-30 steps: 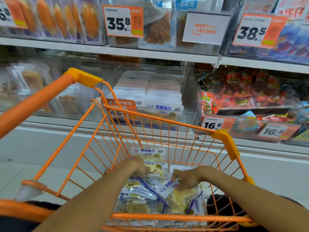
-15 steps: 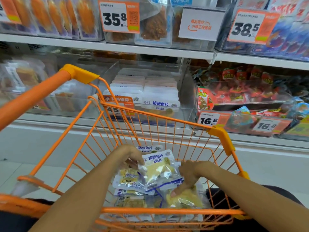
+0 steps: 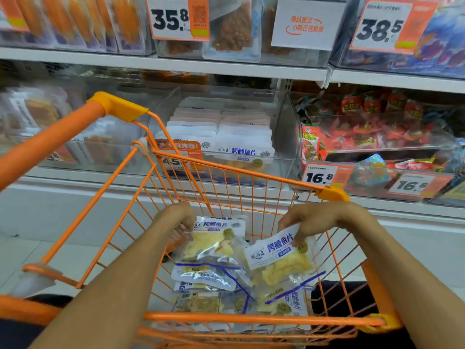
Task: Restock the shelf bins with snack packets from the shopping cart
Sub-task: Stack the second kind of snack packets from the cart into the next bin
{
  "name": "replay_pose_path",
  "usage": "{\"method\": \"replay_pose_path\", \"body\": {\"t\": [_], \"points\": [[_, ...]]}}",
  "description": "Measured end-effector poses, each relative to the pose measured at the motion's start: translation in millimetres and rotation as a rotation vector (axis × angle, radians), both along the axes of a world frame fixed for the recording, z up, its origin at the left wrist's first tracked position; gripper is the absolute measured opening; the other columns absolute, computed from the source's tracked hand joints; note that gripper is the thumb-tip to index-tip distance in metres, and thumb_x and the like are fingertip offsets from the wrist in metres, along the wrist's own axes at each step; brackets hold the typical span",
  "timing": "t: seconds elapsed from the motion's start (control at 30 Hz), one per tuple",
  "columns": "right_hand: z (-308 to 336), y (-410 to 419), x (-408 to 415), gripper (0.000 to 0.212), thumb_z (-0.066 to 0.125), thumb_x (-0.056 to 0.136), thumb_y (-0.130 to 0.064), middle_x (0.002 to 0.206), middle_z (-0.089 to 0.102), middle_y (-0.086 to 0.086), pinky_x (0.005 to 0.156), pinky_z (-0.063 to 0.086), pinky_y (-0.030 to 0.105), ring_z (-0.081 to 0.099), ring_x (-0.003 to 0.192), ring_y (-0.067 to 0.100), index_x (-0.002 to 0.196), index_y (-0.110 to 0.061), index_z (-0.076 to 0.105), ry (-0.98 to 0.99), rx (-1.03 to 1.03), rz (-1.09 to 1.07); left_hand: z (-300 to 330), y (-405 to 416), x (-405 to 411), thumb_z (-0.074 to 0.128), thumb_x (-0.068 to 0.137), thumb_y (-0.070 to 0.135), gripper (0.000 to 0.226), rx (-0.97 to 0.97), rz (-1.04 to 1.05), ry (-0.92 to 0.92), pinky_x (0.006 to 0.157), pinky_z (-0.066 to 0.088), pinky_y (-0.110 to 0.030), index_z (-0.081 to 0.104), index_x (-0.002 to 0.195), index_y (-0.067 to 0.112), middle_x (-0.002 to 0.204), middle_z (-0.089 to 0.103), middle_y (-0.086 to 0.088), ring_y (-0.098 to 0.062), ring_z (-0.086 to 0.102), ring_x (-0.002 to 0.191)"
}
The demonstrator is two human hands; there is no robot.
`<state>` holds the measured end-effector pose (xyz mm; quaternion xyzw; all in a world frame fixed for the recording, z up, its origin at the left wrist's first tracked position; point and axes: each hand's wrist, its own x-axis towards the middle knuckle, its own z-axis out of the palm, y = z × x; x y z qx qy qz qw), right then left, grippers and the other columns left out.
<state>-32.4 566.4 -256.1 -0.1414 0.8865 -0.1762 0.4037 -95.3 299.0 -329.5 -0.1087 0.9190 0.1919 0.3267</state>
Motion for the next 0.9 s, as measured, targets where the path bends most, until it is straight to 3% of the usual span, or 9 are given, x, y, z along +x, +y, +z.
{"method": "replay_pose_path", "body": {"t": [0.1,0.2,0.3,0.37,0.47,0.53,0.6,0.73,0.9], "points": [[16,6,3,0.024,0.062,0.089,-0.004,0.096,0.067,-0.014,0.083,0.047,0.021,0.062,0.092,0.003,0.089,-0.027,0.066,-0.004,-0.184,-0.071,0,1,-1,0.052,0.096,0.002,0.041,0.019,-0.016,0.047,0.089,0.055,-0.041,0.046,0.136,0.0,0.119,0.062,-0.019,-0.027,0.066,0.099],[1,-10,-2,0.019,0.064,0.089,-0.01,0.117,0.064,-0.005,0.098,0.043,0.031,0.057,0.111,0.013,0.103,-0.023,0.064,0.073,-0.239,-0.129,9,6,3,0.054,0.096,0.005,0.044,0.235,-0.039,-0.019,0.08,0.058,-0.035,0.043,0.139,0.006,0.127,0.059,-0.017,-0.022,0.065,0.091],[-40,-30,-7,0.027,0.066,0.086,-0.01,0.117,0.059,0.004,0.087,0.047,0.031,0.058,0.106,0.021,0.106,-0.022,0.054,0.23,-0.107,-0.179,15,15,14,0.05,0.099,0.009,0.044,0.498,0.015,-0.211,0.088,0.056,-0.035,0.039,0.141,0.005,0.14,0.051,-0.013,-0.02,0.066,0.106],[-54,-35,-7,0.032,0.067,0.085,-0.009,0.117,0.058,0.007,0.074,0.045,0.029,0.054,0.095,0.021,0.113,-0.016,0.052,0.378,-0.014,-0.209,20,20,20,0.041,0.103,0.02,0.04,0.558,-0.026,-0.275,0.097,0.05,-0.035,0.038,0.142,0.009,0.145,0.046,-0.009,-0.02,0.063,0.109],[-61,-35,-4,0.029,0.067,0.086,-0.015,0.111,0.057,0.006,0.071,0.038,0.027,0.048,0.09,0.017,0.112,-0.015,0.053,0.497,0.008,-0.207,23,26,25,0.03,0.1,0.05,0.051,0.558,-0.202,-0.315,0.101,0.044,-0.035,0.037,0.143,0.022,0.146,0.044,-0.003,-0.02,0.055,0.12],[-64,-36,-4,0.027,0.065,0.087,-0.016,0.108,0.058,0.006,0.074,0.042,0.031,0.051,0.092,0.02,0.111,-0.015,0.053,0.511,0.0,-0.207,16,31,25,0.051,0.092,0.053,0.064,0.521,-0.252,-0.224,0.091,0.053,-0.031,0.038,0.143,0.018,0.143,0.044,-0.003,-0.02,0.057,0.118],[-65,-38,-4,0.026,0.064,0.087,-0.017,0.111,0.058,0.007,0.079,0.045,0.035,0.054,0.098,0.023,0.111,-0.015,0.053,0.52,0.009,-0.194,8,34,25,0.069,0.085,0.036,0.058,0.489,-0.294,-0.102,0.087,0.056,-0.035,0.05,0.135,0.012,0.131,0.055,-0.004,-0.022,0.063,0.108],[-60,-36,-4,0.03,0.064,0.088,-0.019,0.117,0.055,0.007,0.086,0.047,0.038,0.054,0.104,0.024,0.115,-0.015,0.05,0.464,0.02,-0.139,13,34,22,0.068,0.088,0.02,0.019,0.484,-0.418,-0.014,0.083,0.054,-0.035,0.065,0.105,0.011,0.093,0.063,0.001,-0.015,0.06,0.081],[-12,-31,13,0.03,0.073,0.082,-0.024,0.105,0.063,-0.004,0.084,0.05,0.03,0.057,0.092,0.01,0.109,-0.021,0.061,0.545,-0.199,-0.145,67,26,20,0.073,0.084,0.019,0.007,0.366,-0.591,0.242,0.07,0.049,-0.034,0.066,0.084,0.019,0.098,0.071,-0.005,-0.021,0.065,0.085]]}}
